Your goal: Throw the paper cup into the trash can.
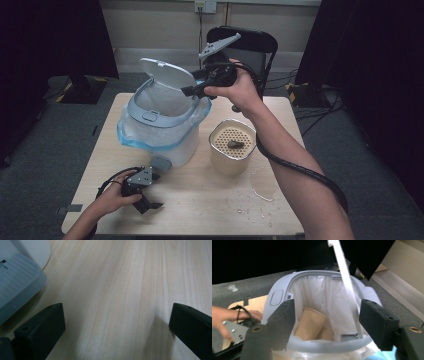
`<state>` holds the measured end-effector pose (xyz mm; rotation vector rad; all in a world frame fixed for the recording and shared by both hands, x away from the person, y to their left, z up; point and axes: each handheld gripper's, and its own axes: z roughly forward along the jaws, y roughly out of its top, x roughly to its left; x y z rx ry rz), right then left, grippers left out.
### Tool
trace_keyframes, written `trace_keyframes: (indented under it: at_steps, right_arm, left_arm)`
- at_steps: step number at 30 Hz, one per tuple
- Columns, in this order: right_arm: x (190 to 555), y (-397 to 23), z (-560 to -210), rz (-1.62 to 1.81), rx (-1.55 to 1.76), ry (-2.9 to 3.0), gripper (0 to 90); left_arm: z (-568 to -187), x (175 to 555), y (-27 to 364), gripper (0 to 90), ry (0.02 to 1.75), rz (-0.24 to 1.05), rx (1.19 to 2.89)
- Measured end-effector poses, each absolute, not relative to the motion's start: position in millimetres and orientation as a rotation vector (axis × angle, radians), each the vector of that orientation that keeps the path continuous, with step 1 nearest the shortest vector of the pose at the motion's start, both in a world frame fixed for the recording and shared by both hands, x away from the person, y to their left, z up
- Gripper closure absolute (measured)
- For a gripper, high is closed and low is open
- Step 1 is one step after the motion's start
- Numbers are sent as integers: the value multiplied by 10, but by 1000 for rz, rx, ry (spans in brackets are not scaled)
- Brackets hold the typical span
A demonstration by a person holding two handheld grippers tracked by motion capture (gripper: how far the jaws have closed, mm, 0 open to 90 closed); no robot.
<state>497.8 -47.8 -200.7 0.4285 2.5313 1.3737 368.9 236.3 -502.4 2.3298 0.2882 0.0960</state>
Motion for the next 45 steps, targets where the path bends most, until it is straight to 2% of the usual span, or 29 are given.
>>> trace_keyframes:
  at_steps: [7, 9, 12, 16, 17, 22, 26, 27, 30, 35, 37, 38, 39, 41, 45]
  right_arm:
    - [4914, -494, -2046, 1431, 388, 2582, 267]
    - [4906, -487, -2045, 1455, 371, 2609, 286]
    - [4893, -472, -2028, 1484, 342, 2653, 380]
    - [4846, -351, -2057, 1436, 283, 2726, 399]
    - [4863, -275, -2122, 1445, 297, 2770, 444]
    - [4892, -243, -2158, 1437, 332, 2732, 416]
    - [4963, -444, -2094, 1403, 471, 2606, 376]
    - [5008, -564, -2047, 1405, 565, 2538, 331]
    - [5145, -719, -1992, 1377, 657, 2428, 292]
    - [5345, -631, -1889, 1404, 697, 2323, 286]
    - [5428, -509, -1832, 1491, 670, 2349, 340]
    - [5438, -417, -1799, 1483, 655, 2364, 287]
    - [5436, -300, -1784, 1424, 625, 2410, 277]
    - [5397, -259, -1781, 1474, 593, 2459, 383]
    - [5207, -208, -1846, 1513, 507, 2596, 379]
  left_arm:
    - [-5023, 3683, 2363, 0, 297, 98, 2330]
    - [-5025, 3684, 2363, 0, 296, 97, 2328]
    - [-5024, 3686, 2363, 0, 292, 98, 2329]
    - [-5024, 3684, 2363, 0, 296, 97, 2328]
    - [-5027, 3682, 2362, 0, 300, 95, 2326]
    - [-5030, 3670, 2364, 0, 300, 98, 2321]
    - [-5029, 3669, 2365, 0, 296, 97, 2322]
    - [-5028, 3669, 2366, 0, 298, 97, 2323]
    - [-5029, 3669, 2365, 0, 299, 97, 2323]
    - [-5031, 3670, 2364, 0, 295, 94, 2321]
    - [-5031, 3670, 2364, 0, 295, 94, 2321]
    - [-5031, 3670, 2365, 0, 296, 94, 2322]
    - [-5031, 3670, 2365, 0, 294, 94, 2321]
    - [-5031, 3670, 2365, 0, 294, 93, 2321]
    - [-5027, 3667, 2368, 0, 293, 96, 2325]
